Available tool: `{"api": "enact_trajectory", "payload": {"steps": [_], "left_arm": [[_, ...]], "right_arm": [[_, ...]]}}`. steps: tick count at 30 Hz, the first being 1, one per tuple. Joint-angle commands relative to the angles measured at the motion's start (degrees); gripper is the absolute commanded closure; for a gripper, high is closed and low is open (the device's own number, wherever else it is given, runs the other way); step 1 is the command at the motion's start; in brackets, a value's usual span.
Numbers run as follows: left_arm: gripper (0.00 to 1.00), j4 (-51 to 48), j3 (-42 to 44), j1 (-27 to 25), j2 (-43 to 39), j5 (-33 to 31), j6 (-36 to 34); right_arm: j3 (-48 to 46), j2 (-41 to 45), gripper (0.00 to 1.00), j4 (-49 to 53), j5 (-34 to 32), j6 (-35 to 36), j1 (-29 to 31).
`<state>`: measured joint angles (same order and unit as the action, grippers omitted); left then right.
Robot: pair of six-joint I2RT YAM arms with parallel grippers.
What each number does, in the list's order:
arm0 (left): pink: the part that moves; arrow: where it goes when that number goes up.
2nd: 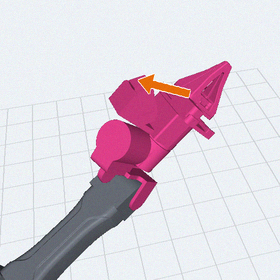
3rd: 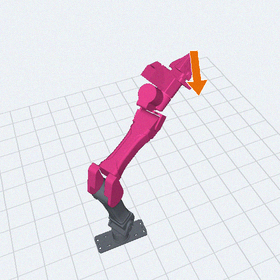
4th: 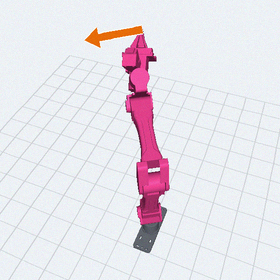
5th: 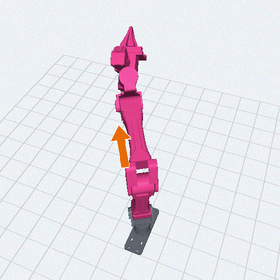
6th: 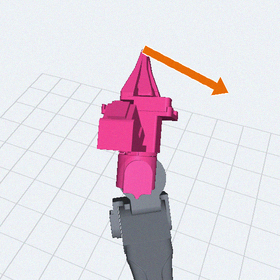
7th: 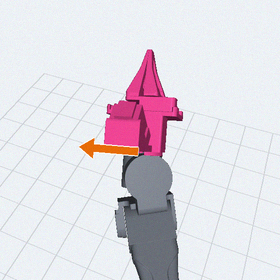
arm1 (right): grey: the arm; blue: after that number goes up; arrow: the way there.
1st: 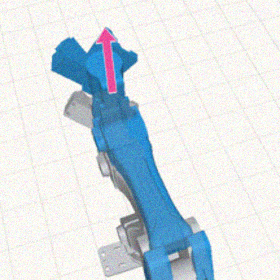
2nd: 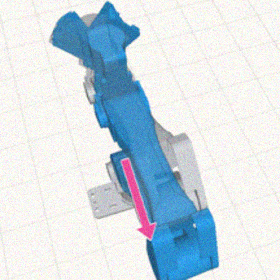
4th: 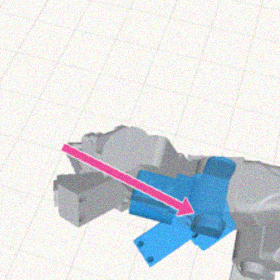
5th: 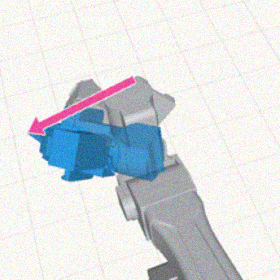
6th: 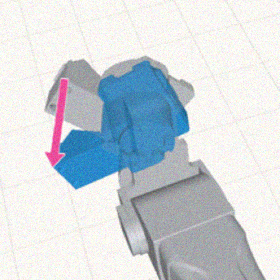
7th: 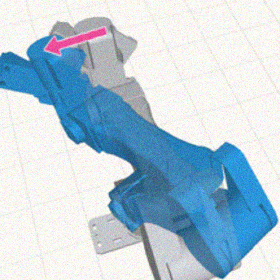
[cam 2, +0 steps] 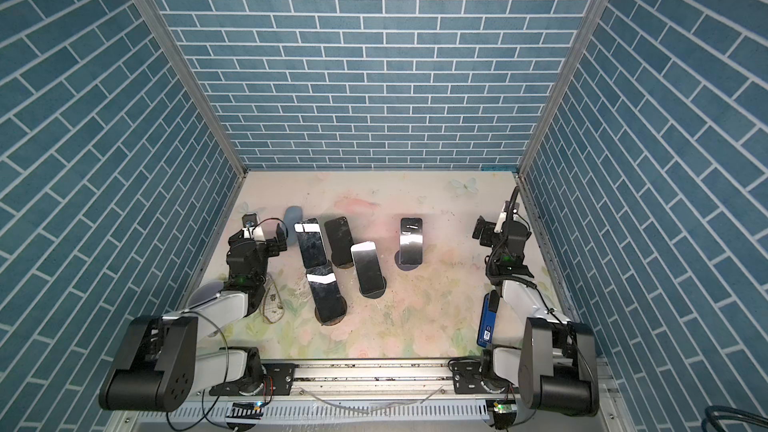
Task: Remove the phone from the phone stand
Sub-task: 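Reach the right gripper to the purple-cased phone while the left arm moves forward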
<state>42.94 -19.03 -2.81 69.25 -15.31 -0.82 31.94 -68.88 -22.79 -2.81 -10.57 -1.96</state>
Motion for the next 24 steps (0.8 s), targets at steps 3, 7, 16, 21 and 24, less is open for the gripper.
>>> {"api": "enact_trajectory", "payload": {"steps": [3, 7, 16, 21, 24], "left_arm": [[0.0, -23.0, -7.1, -0.1, -7.0, -8.8, 10.2], [0.0, -39.7, -11.7, -0.2, -11.5, -8.1, 23.4], [0.0, -56.4, -15.7, -3.6, -23.8, -0.5, 30.8], [0.0, -63.8, -20.1, -5.7, -27.9, 6.4, 29.0], [0.0, -67.4, -23.0, -6.9, -27.6, 11.6, 28.2]], "right_arm": [[6.4, 1.3, 0.03, 17.5, -2.1, -10.0, 3.3], [13.2, -1.1, 0.08, 27.4, -5.0, -12.2, 9.3], [28.5, -8.9, 0.08, 43.0, -2.4, -13.5, 21.0], [31.5, -11.0, 0.01, 45.1, -0.4, -15.1, 25.0], [32.8, -12.5, 0.01, 46.0, 0.2, -15.3, 27.1]]}}
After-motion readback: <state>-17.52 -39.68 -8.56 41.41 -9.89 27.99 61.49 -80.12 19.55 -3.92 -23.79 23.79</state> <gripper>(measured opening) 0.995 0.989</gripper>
